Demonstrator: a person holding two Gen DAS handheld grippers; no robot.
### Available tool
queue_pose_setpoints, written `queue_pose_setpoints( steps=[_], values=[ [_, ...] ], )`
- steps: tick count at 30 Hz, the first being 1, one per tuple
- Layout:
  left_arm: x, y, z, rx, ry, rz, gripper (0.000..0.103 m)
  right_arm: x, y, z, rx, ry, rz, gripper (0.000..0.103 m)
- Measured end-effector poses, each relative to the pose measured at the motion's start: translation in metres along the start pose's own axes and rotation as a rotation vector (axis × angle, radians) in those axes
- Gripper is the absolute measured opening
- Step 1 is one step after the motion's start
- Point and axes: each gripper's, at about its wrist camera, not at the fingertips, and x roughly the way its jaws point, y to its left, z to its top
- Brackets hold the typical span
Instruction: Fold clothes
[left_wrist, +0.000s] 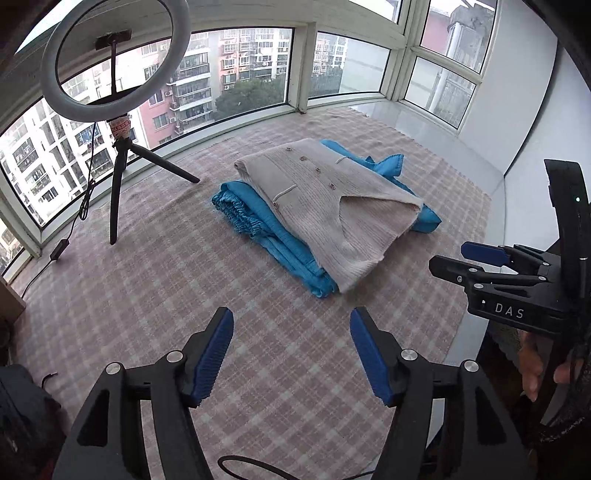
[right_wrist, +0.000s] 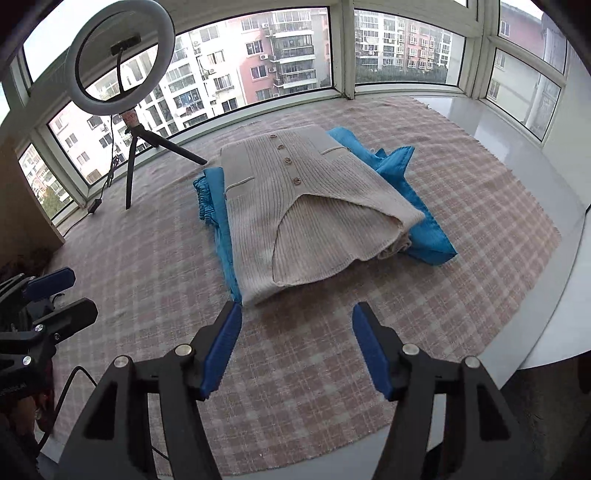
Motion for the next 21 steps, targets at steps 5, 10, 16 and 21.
queue_pose_setpoints(
  steps=[5,10,16,21],
  values=[
    [-0.059,0.012,-0.04,0.003,-0.055,0.042,0.065,-0.061,0.035,-0.032,0.008,-0.085,-0.045,0.062],
    [-0.111,0.026,-0.08,-0.026,-0.105,0.034,0.073,-0.11,0.071,-0.057,-0.006,-0.153,-0.071,0.062],
    [-0.16,0.034,-0.124,-0.02,-0.139,0.0,0.075,-0.151,0.109,-0.098,-0.042,-0.181,-0.091,0.062],
    [-0.183,0.034,-0.155,-0.029,-0.134,-0.02,0.078,-0.172,0.126,-0.131,-0.05,-0.181,-0.097,0.062]
  ],
)
